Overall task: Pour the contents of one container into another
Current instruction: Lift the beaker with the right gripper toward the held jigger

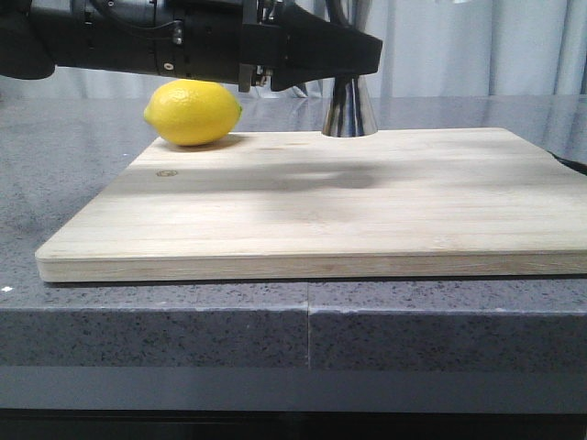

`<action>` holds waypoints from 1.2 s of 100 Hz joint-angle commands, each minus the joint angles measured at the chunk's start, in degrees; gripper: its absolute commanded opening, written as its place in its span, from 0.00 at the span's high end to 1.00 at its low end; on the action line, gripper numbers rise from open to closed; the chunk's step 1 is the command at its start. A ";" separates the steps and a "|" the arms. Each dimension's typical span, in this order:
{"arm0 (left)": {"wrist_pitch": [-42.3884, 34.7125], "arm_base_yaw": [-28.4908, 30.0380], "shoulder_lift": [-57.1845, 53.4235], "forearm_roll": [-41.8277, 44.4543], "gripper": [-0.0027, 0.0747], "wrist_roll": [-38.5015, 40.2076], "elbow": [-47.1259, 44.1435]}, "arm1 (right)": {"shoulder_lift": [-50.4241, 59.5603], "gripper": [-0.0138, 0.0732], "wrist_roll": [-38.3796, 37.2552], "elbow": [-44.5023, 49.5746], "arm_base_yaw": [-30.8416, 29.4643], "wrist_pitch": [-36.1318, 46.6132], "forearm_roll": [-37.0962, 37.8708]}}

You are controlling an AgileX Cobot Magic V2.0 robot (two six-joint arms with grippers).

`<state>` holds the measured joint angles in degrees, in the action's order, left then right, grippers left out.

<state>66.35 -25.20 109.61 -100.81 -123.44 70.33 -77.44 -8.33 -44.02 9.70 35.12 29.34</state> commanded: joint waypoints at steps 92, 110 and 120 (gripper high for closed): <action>6.90 0.11 -2.78 -3.29 0.89 0.67 1.79 | 6.06 0.55 -0.14 -5.84 5.81 -3.92 9.81; 6.90 0.11 -2.78 -3.29 0.89 0.67 1.79 | 6.06 0.55 -0.14 -5.84 5.94 -4.02 11.60; 6.90 0.11 -2.78 -3.29 0.89 0.67 1.79 | 6.06 0.55 -0.14 -5.84 5.94 -4.02 12.56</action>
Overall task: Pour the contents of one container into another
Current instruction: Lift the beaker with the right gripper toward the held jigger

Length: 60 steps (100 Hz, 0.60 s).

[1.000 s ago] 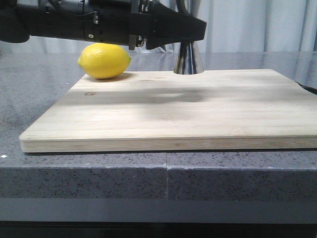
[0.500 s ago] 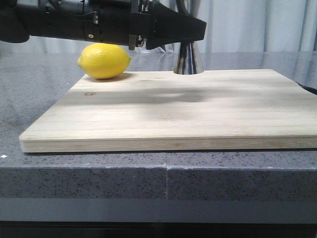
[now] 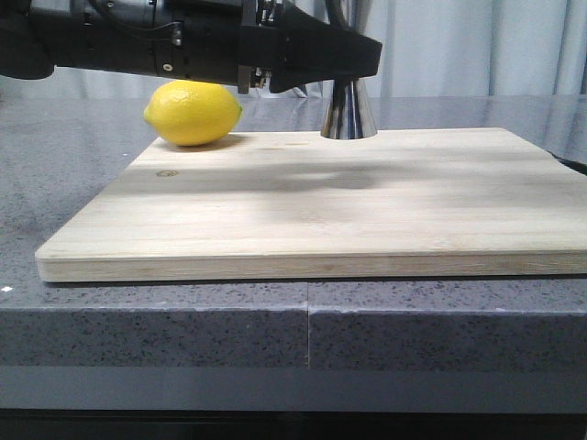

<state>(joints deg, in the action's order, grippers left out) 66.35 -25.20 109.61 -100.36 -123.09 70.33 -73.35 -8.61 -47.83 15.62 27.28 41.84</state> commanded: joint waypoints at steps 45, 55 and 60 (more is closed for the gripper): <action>6.90 0.11 -2.78 -3.53 0.89 1.30 1.79 | 1.97 0.55 0.14 -2.04 0.02 3.82 3.76; 6.90 0.11 -2.78 -3.02 0.89 1.48 1.79 | 1.97 0.55 0.14 -2.12 0.02 3.82 4.27; 6.90 0.11 -2.78 -2.89 0.89 1.70 1.79 | 1.97 0.55 0.14 -2.12 0.02 3.82 4.27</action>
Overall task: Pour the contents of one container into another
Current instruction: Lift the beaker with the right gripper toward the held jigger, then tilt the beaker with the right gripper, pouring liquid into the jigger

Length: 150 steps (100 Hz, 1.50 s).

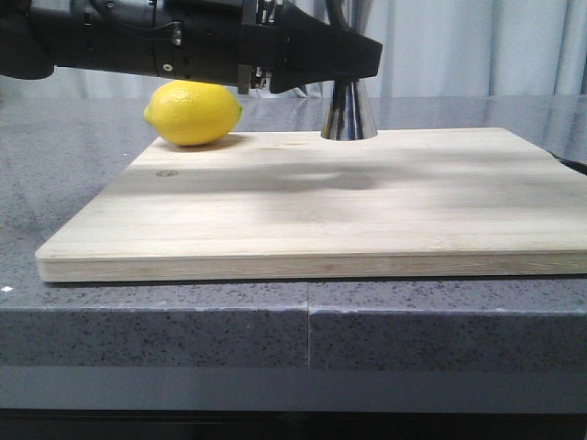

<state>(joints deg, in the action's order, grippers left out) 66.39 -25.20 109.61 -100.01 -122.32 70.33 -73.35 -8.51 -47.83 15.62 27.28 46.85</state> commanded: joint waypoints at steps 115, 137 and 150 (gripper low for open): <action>6.86 -1.21 -2.78 -1.95 0.89 1.01 1.79 | 1.97 0.55 0.04 -5.68 0.02 0.46 7.67; 6.86 -1.21 -2.78 -1.95 0.89 1.01 1.79 | 1.97 0.55 0.04 -5.68 0.02 0.34 9.66; 6.86 -1.21 -2.78 -1.95 0.89 1.01 1.79 | 1.97 0.55 0.04 -5.68 0.02 0.24 10.00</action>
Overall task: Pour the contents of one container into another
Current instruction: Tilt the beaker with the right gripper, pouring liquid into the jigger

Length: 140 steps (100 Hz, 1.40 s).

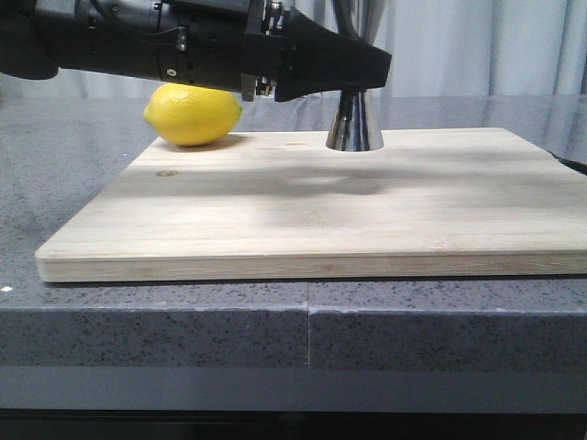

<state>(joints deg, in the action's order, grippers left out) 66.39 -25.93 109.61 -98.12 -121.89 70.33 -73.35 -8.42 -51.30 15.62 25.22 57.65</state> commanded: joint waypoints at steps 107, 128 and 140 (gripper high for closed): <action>6.86 -0.48 -2.78 -3.85 0.89 0.58 1.79 | 1.97 0.55 0.30 -3.48 0.02 -0.38 4.45; 6.74 -0.48 -2.78 -3.85 0.89 0.58 1.79 | 1.97 0.55 0.30 -3.48 0.02 -0.48 6.57; 6.74 -0.48 -2.78 -3.85 0.89 0.58 1.79 | 1.97 0.55 0.30 -3.48 0.02 -0.48 6.71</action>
<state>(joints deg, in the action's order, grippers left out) 66.39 -25.93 109.61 -98.12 -121.85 70.33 -73.35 -8.42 -52.65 15.62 22.86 65.20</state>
